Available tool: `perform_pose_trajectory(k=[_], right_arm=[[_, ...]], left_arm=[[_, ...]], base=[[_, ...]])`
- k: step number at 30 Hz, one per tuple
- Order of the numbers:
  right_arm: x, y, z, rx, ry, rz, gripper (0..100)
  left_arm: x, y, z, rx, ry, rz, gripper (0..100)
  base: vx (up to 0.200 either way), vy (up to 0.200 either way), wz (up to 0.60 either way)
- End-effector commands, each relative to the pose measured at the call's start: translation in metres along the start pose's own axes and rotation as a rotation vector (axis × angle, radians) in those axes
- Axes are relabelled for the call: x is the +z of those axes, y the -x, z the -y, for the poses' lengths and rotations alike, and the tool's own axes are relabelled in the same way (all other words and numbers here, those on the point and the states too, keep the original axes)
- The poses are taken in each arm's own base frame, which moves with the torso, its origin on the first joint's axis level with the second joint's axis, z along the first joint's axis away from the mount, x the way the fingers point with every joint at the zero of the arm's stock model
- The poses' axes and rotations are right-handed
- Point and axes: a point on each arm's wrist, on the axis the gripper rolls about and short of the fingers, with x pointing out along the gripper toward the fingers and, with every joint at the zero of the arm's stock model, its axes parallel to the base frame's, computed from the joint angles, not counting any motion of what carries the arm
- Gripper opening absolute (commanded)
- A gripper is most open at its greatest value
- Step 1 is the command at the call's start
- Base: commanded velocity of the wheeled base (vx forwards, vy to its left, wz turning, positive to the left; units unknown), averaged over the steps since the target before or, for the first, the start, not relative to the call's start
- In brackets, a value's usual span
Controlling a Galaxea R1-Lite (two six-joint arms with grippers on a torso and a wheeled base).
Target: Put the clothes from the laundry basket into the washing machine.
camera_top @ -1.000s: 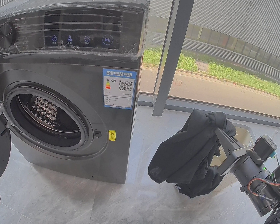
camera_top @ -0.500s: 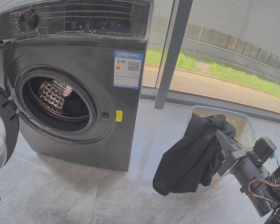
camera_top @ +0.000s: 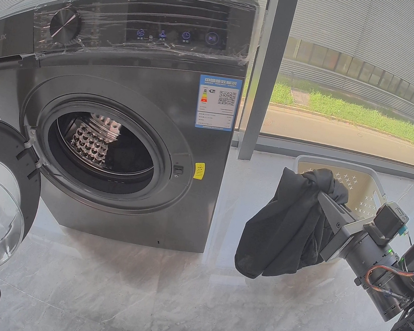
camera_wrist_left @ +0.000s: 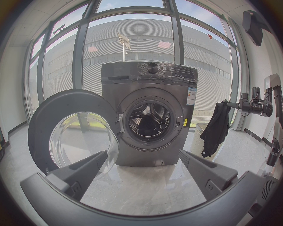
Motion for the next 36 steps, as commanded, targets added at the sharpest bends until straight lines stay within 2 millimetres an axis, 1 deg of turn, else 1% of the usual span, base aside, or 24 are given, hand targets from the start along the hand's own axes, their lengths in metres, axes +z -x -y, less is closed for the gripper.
perform_pose_trajectory(k=[1, 6, 15, 21, 33, 36], right_arm=[[-0.0001, 0.0000, -0.0003, 0.001, 0.001, 0.000, 0], [-0.0001, 0.0000, -0.0003, 0.001, -0.001, 0.000, 0], [-0.0016, 0.0012, 0.0000, 0.004, 0.001, -0.008, 0], [-0.0019, 0.0014, 0.0005, 0.002, 0.000, -0.009, 0], [-0.0044, 0.0021, 0.0008, 0.003, 0.001, -0.020, 0], [-0.0044, 0.0021, 0.0004, 0.004, 0.000, -0.020, 0]], left_arm=[[-0.0044, 0.0002, -0.0001, 0.000, 0.000, 0.001, 100], [-0.0044, 0.0002, -0.0001, 0.002, 0.000, 0.001, 100], [-0.0040, 0.0003, -0.0001, 0.002, 0.000, 0.003, 100], [-0.0040, 0.0003, -0.0001, 0.002, 0.000, 0.003, 100], [-0.0040, 0.0003, -0.0001, 0.000, 0.000, 0.003, 100], [-0.0044, 0.0002, -0.0001, 0.000, 0.000, 0.001, 100]], base=[[0.000, 0.200, 0.00], [0.000, 0.200, 0.00], [0.000, 0.000, 0.00], [-0.200, 0.000, 0.00], [0.000, 0.000, 0.00], [0.000, 0.200, 0.00]])
